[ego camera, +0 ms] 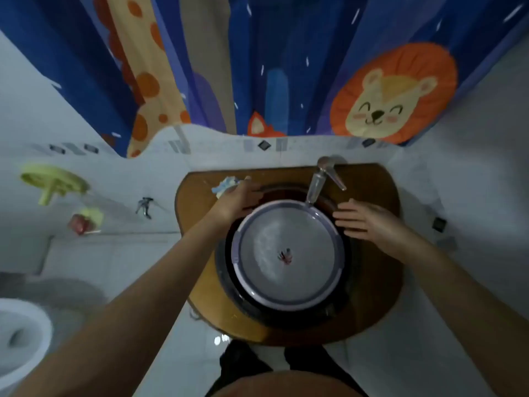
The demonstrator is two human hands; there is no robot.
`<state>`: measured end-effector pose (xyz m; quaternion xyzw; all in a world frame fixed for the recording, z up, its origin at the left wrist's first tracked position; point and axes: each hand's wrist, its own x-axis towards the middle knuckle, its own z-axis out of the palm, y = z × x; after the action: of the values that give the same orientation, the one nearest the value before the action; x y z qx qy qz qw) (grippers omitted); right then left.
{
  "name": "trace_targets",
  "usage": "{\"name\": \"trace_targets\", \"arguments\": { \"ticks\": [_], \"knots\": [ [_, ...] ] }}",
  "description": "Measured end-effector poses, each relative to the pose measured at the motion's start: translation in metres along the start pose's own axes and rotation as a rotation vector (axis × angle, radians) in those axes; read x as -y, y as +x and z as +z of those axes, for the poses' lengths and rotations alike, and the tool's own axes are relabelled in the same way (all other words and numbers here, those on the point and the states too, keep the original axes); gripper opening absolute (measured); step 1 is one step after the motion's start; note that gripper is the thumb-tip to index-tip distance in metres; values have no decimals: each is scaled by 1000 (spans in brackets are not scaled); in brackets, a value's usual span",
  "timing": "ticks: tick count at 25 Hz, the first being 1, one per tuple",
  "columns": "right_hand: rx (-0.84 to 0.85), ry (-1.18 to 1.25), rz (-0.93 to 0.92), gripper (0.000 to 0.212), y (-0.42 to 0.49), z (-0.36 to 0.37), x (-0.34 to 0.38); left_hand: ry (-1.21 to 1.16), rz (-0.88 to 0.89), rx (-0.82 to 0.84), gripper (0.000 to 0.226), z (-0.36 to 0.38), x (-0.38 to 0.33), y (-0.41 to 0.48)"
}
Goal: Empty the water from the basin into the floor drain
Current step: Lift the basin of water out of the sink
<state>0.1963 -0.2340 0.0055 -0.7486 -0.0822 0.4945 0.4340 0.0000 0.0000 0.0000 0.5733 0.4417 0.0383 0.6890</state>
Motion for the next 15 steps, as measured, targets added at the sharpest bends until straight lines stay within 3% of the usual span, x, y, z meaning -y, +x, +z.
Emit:
{"name": "trace_targets", "arguments": {
  "ticks": [4, 6, 8, 12, 15],
  "knots": [
    [-114, -26, 286, 55, 32, 6, -55, 262, -162, -59, 64, -7, 68, 22],
    [-146, -67, 353, 53, 47, 9, -80, 416, -198, -90, 62, -8, 96, 34],
    [-165, -165, 358, 45, 62, 12, -94, 541, -208, -92, 57, -8, 113, 46],
    [-179, -292, 362, 64, 84, 23, -117, 753, -171, -107, 32, -10, 142, 63],
    [-176, -347, 339, 58, 95, 31, -126, 736, -254, -103, 45, -12, 150, 72]
  ]
}}
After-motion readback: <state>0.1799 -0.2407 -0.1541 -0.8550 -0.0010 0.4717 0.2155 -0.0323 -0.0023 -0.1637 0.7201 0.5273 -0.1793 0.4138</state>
